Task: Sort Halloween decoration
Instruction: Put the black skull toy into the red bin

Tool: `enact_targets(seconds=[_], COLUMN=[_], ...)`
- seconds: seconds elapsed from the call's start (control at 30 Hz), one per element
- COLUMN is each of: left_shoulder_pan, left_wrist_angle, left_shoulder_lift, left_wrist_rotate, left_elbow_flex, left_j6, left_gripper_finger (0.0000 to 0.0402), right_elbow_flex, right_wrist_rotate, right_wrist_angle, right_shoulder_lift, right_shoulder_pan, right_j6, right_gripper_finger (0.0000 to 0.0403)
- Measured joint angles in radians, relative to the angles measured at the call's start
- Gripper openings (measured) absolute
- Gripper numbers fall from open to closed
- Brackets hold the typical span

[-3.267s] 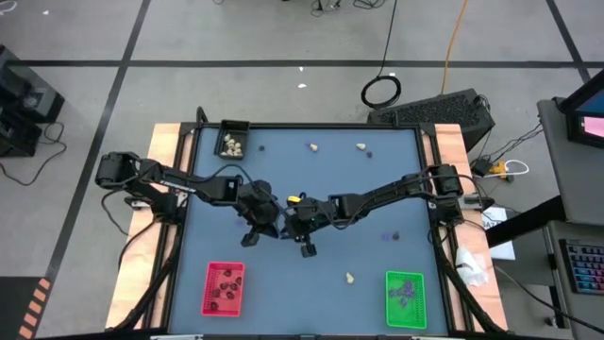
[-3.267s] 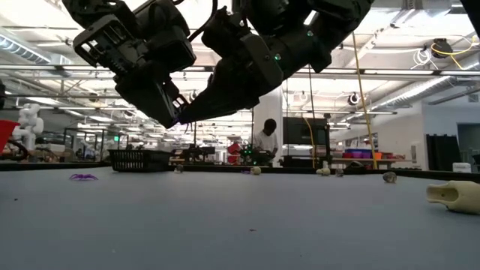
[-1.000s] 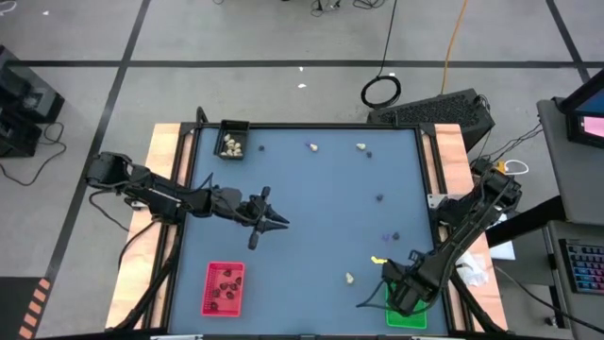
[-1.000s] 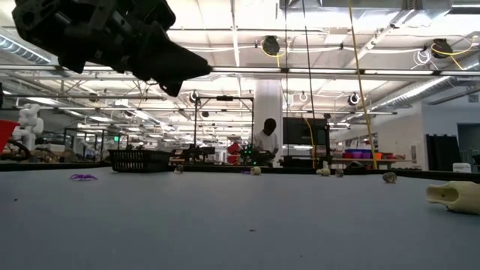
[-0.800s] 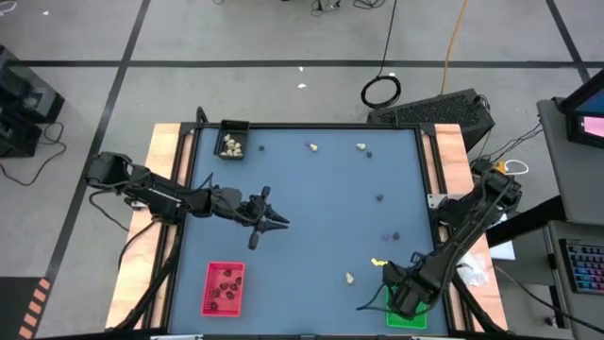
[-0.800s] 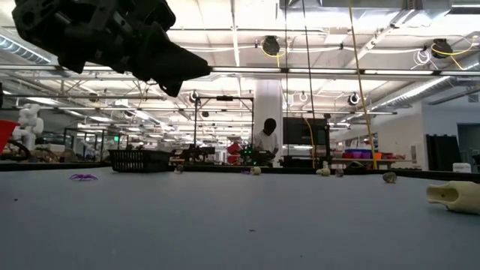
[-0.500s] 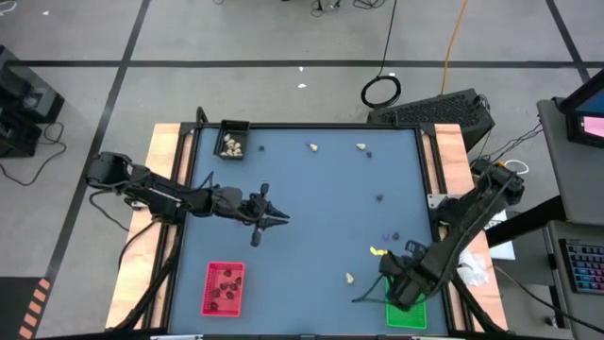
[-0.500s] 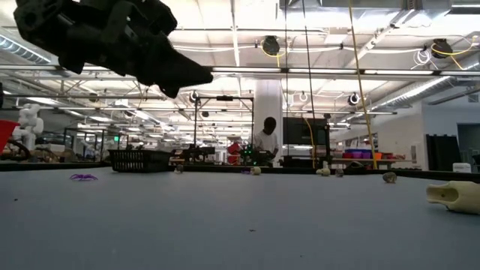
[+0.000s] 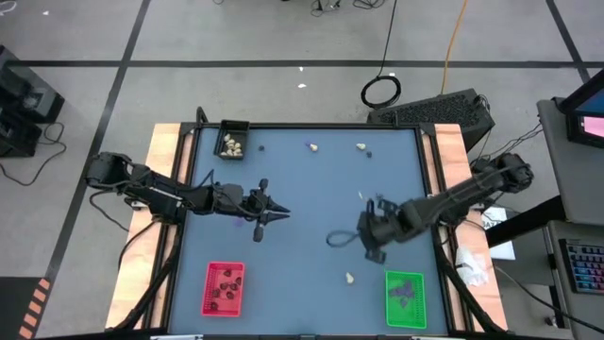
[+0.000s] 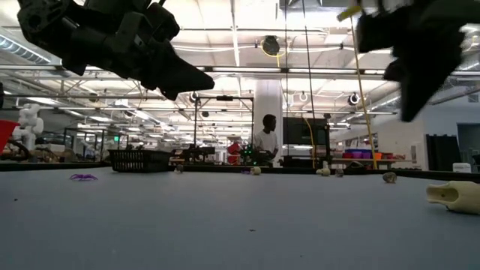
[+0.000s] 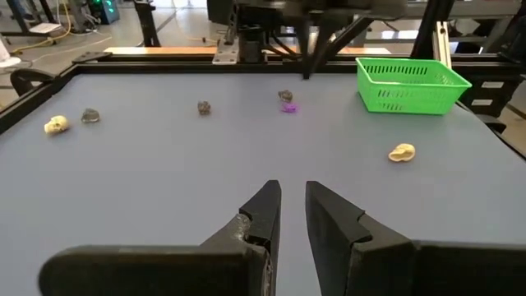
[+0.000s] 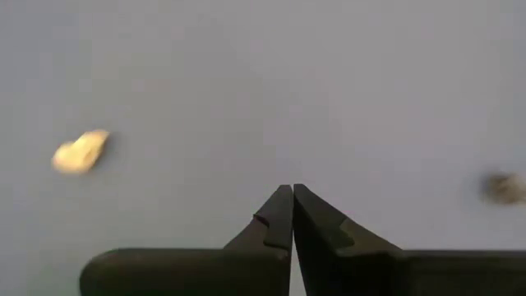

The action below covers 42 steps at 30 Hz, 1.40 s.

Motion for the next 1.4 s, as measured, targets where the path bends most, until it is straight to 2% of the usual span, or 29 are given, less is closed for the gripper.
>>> enact_targets(seconds=[0.2,0.33,0.43,0.57,0.73,0.87,1.07,1.2,1.4], left_shoulder_pan=[0.0,0.0,0.0,0.0,0.0,0.0,0.0,0.0,0.0], left_wrist_angle=[0.0,0.0,0.0,0.0,-0.001,-0.001,-0.001,-0.001,-0.02], left_shoulder_lift=[0.0,0.0,0.0,0.0,0.0,0.0,0.0,0.0,0.0], left_wrist_rotate=[0.001,0.002,0.002,0.002,0.002,0.001,0.001,0.001,0.0], left_elbow_flex=[0.0,0.0,0.0,0.0,0.0,0.0,0.0,0.0,0.0], left_j6=[0.001,0.003,0.019,0.019,0.019,0.018,0.018,0.018,0.017], left_gripper_finger=[0.0053,0.0053,0.0053,0.0053,0.0053,0.0054,0.0054,0.0054,0.0054], right_elbow_flex=[-0.027,-0.041,-0.058,-0.103,-0.172,-0.222,-0.29,-0.327,-0.351], right_wrist_rotate=[-0.002,-0.026,-0.021,0.023,0.028,0.027,0.032,0.077,0.089], right_wrist_angle=[0.049,0.036,-0.029,-0.082,-0.065,0.008,0.181,0.221,0.228], right_shoulder_lift=[-0.014,-0.013,-0.013,-0.013,-0.013,-0.013,-0.013,-0.008,-0.009], right_shoulder_pan=[-0.172,-0.229,-0.26,-0.327,-0.453,-0.53,-0.564,-0.565,-0.558], right_j6=[-0.13,-0.176,-0.178,-0.174,-0.045,0.124,0.34,0.437,0.462], right_gripper_finger=[0.0001,0.0005,0.0021,0.0061,0.0117,0.014,0.014,0.0136,0.0135])
